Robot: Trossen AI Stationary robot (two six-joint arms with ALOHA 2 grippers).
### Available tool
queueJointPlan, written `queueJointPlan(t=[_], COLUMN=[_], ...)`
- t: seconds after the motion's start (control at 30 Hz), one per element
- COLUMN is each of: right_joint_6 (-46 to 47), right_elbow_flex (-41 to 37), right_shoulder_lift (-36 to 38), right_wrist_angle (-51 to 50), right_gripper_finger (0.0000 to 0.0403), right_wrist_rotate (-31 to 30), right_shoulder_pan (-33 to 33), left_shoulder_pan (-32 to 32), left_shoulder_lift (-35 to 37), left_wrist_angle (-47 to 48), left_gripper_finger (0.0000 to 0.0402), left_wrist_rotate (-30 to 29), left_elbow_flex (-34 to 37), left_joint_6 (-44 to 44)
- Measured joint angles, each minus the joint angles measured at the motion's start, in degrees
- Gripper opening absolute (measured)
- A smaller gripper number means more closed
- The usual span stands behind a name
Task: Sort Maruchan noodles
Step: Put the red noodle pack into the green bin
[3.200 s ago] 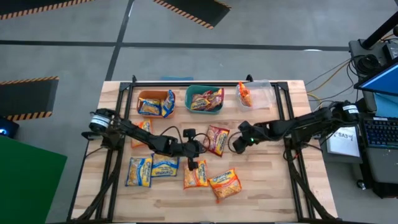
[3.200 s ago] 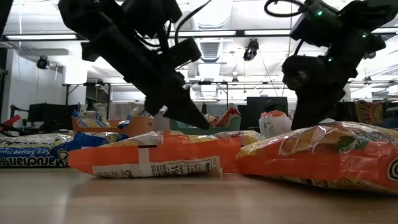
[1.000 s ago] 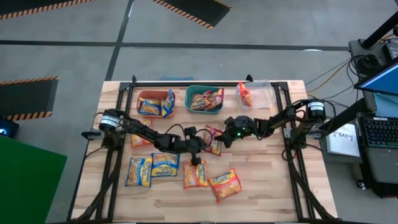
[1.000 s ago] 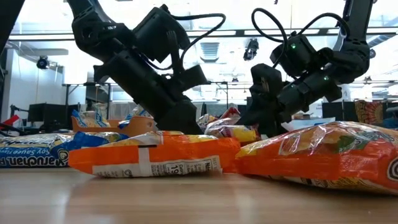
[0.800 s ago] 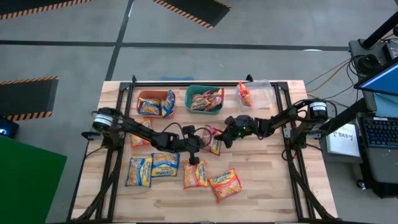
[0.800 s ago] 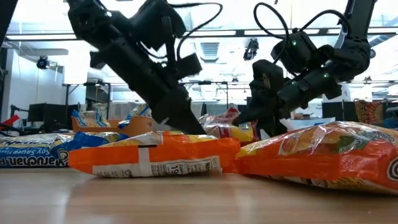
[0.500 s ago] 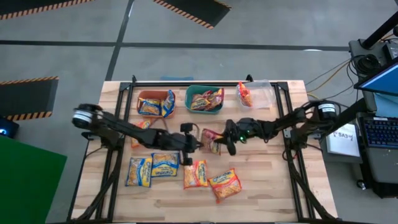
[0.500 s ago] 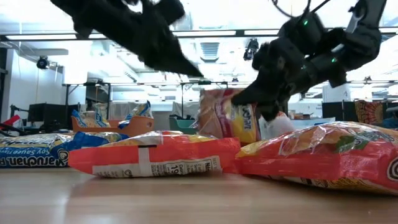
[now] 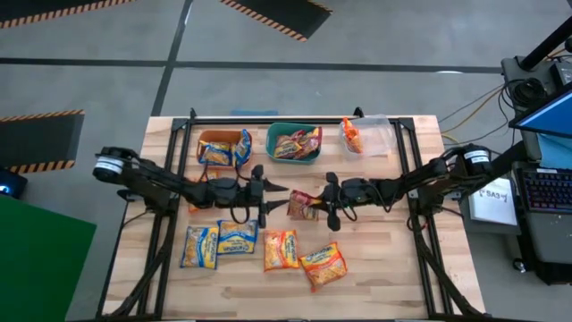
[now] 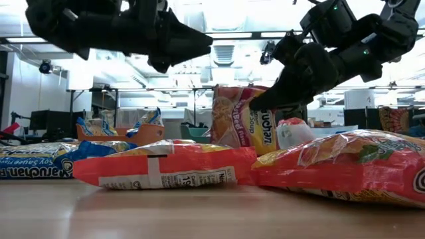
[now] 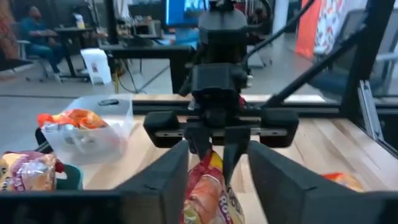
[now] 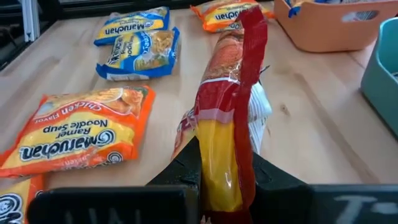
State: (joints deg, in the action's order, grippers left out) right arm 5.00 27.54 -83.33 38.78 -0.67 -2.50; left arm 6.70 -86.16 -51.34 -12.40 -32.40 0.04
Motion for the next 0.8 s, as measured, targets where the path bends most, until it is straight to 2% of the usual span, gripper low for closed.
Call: queueJointPlan(t=[0.17, 0.3, 0.57, 0.8], right_joint_6=[-0.8, -1.6, -1.6, -1.6], right_elbow_flex=[0.1, 0.2, 0.2, 0.2], right_shoulder_lift=[0.0, 0.0, 0.0, 0.0], right_wrist_angle=[-0.2, -0.5, -0.8, -1.1], right_gripper_finger=[0.0034, 0.0034, 0.0034, 0.0034], right_wrist_rotate=[-0.9, -0.9, -0.9, -0.9], right_shoulder_pan=[0.0, 0.0, 0.0, 0.0], left_shoulder_pan=[-1.1, -1.5, -3.3, -3.6], left_shoulder_lift=[-5.4, -11.1, -20.4, -21.8], left_wrist_angle=[-6.1, -8.1, -8.6, -9.0], left_gripper_finger=[0.0217, 0.0241, 0.0240, 0.0232], left_wrist_rotate=[-0.1, -0.1, -0.1, 1.0], left_elbow_flex=[0.8, -1.1, -5.9, -7.0], left_joint_6=[-1.2, -2.1, -2.9, -3.2])
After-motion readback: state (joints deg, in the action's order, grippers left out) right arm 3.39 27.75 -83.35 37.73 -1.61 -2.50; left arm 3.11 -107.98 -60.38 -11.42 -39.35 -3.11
